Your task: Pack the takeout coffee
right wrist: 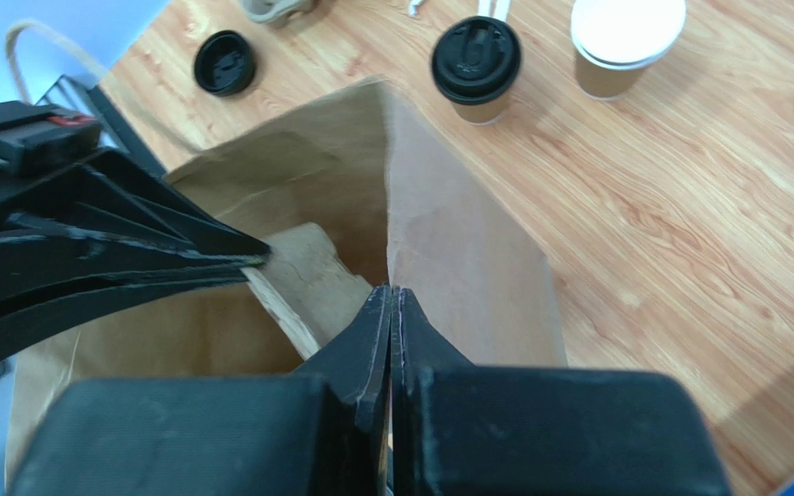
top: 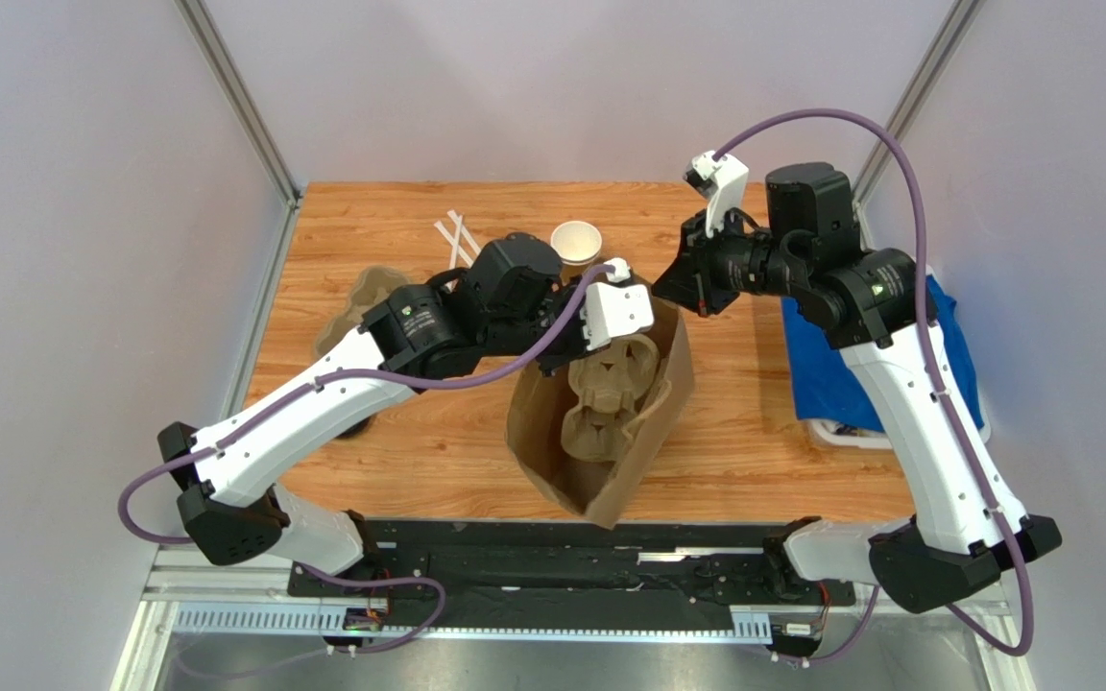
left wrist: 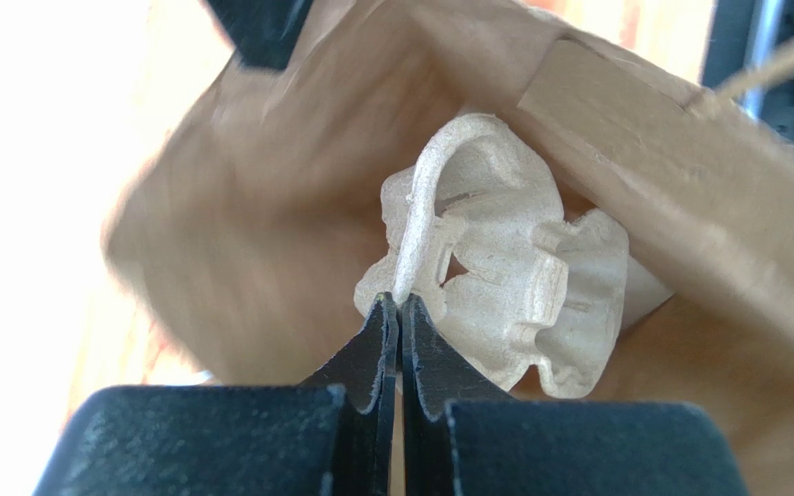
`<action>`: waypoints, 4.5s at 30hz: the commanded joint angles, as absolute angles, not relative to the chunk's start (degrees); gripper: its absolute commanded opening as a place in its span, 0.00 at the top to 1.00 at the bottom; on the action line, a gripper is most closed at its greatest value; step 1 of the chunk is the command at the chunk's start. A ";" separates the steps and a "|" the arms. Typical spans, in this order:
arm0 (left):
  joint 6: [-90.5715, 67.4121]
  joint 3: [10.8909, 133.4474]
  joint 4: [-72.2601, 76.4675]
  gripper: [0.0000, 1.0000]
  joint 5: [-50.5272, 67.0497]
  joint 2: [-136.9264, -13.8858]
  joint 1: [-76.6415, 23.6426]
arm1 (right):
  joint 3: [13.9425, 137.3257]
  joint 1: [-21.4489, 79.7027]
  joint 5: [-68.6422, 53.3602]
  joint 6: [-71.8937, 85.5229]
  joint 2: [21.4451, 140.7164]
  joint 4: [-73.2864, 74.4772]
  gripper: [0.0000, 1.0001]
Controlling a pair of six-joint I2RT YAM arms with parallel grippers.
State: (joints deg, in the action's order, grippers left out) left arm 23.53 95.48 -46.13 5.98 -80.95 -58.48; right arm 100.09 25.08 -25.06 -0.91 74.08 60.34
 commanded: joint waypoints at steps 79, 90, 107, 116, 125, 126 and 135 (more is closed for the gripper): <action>22.76 93.42 -36.74 0.19 8.43 -75.33 -64.07 | 80.42 22.41 -34.55 -12.92 63.19 45.00 1.00; 10.21 113.10 -41.83 0.11 7.13 -74.43 -41.95 | 80.86 19.60 -28.31 -11.61 62.67 47.81 1.00; -1.13 125.26 -62.60 0.05 8.52 -106.70 -19.86 | 79.81 16.17 -21.45 -9.32 60.38 49.92 1.00; 2.54 118.92 -57.74 0.01 10.73 -112.14 -23.20 | 78.31 15.82 -20.92 -8.17 59.41 49.84 1.00; 7.03 120.50 -59.59 0.01 10.02 -116.98 -26.80 | 78.22 15.73 -21.80 -8.00 59.85 49.57 1.00; 7.29 120.32 -59.68 0.01 10.19 -117.59 -26.98 | 78.31 15.73 -21.97 -7.91 59.94 49.48 1.00; 8.61 120.41 -60.03 0.01 8.70 -121.72 -27.25 | 78.40 15.73 -22.59 -8.17 60.64 49.57 1.00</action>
